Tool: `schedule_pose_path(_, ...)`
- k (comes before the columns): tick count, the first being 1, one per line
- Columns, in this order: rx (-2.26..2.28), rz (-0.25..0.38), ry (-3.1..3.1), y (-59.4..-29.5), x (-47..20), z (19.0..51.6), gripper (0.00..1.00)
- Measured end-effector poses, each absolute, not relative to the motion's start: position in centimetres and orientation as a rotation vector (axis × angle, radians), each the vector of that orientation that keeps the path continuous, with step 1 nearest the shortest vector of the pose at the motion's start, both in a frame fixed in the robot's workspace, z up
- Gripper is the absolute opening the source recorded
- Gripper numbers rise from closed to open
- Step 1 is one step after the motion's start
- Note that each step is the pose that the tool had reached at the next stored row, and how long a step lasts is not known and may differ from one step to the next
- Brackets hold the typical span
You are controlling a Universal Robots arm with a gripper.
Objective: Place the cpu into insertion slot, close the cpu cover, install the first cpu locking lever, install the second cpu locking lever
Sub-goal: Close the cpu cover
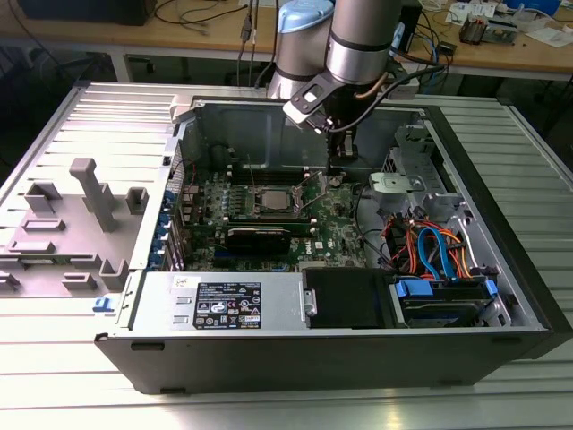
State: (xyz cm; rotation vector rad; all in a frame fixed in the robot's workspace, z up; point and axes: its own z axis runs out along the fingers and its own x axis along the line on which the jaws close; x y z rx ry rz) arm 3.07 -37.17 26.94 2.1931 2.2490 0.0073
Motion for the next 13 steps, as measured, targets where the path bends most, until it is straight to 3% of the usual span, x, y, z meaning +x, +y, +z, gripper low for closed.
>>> schedule_pose_path(13, 2.193, 0.007, 2.249, -36.96, 3.88, 26.09, 0.11)
